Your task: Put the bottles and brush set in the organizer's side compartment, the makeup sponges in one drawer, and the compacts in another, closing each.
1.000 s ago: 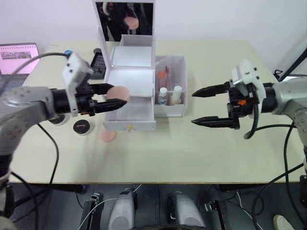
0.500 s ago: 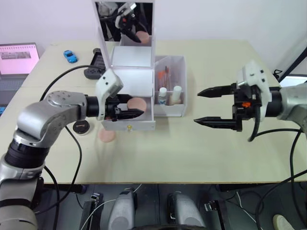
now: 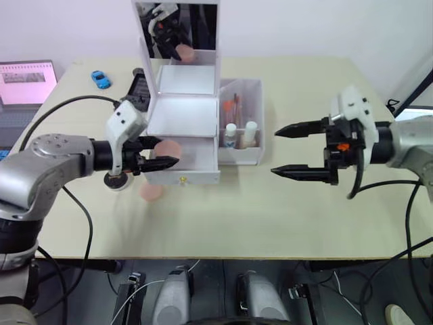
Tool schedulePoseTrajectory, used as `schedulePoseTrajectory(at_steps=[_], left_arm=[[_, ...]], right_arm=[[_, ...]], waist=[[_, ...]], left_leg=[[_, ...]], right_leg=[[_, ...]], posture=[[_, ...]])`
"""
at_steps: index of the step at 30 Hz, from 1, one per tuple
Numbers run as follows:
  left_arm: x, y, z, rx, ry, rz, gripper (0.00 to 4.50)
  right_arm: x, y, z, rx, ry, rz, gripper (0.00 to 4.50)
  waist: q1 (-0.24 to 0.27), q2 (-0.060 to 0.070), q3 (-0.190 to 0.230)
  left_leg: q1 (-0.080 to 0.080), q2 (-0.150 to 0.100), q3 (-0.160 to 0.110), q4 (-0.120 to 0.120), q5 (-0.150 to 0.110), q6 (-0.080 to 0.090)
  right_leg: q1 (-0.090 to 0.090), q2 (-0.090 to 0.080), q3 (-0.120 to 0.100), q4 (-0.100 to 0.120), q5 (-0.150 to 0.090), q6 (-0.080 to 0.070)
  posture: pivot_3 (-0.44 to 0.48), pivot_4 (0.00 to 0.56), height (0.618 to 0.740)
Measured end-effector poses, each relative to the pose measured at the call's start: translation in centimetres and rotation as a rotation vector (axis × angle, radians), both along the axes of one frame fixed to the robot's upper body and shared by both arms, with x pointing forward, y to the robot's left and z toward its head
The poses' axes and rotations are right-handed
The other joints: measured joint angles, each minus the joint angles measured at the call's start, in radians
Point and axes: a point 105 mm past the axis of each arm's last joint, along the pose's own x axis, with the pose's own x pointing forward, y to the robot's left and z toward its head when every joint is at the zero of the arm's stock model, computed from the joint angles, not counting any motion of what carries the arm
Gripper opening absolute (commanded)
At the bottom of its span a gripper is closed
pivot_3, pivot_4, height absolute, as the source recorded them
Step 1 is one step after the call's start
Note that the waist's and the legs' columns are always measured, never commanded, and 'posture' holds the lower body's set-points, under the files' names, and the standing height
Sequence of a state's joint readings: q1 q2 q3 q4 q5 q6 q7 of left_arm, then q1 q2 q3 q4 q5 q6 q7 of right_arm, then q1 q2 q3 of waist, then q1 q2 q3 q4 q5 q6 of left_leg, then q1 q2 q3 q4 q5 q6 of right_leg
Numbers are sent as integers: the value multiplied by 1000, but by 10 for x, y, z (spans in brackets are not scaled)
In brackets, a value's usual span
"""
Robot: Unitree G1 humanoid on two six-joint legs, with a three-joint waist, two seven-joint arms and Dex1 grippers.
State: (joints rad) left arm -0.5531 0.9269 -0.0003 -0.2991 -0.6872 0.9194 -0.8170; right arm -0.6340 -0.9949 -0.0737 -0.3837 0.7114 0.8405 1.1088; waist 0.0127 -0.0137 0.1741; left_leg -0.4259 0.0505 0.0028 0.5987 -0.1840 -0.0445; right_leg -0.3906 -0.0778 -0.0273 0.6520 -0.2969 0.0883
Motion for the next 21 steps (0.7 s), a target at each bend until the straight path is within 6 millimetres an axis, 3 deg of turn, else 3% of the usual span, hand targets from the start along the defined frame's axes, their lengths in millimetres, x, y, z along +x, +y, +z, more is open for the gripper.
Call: schedulePoseTrajectory(at_steps=[1,5,15,18,21], left_arm=[[0,0,0,-5,2,5,2656],[3,-2,3,-32,-7,26,4467],[-3,12,19,-21,-31,54,4467],[-5,28,32,-53,-86,101,4467],[-8,67,28,-68,-100,209,4467]], right_arm=[[0,1,0,0,-2,3,4500],[1,1,-3,-2,18,8,4500],[0,1,-3,-1,16,32,4500],[9,-9,-3,8,9,-8,4500],[22,-28,-9,11,-8,-75,4500]], waist=[[0,0,0],[-2,0,0],[-3,0,0],[-3,0,0],[-7,0,0]], left_leg=[[0,0,0,0,0,0],[0,0,0,0,0,0],[0,0,0,0,0,0],[0,0,0,0,0,0],[0,0,1,-1,0,0]], right_leg=[[0,0,0,0,0,0],[0,0,0,0,0,0],[-1,0,0,0,0,0],[0,0,0,0,0,0],[-1,0,0,0,0,0]], posture=[[0,150,740],[0,150,740],[0,150,740],[0,150,740],[0,150,740]])
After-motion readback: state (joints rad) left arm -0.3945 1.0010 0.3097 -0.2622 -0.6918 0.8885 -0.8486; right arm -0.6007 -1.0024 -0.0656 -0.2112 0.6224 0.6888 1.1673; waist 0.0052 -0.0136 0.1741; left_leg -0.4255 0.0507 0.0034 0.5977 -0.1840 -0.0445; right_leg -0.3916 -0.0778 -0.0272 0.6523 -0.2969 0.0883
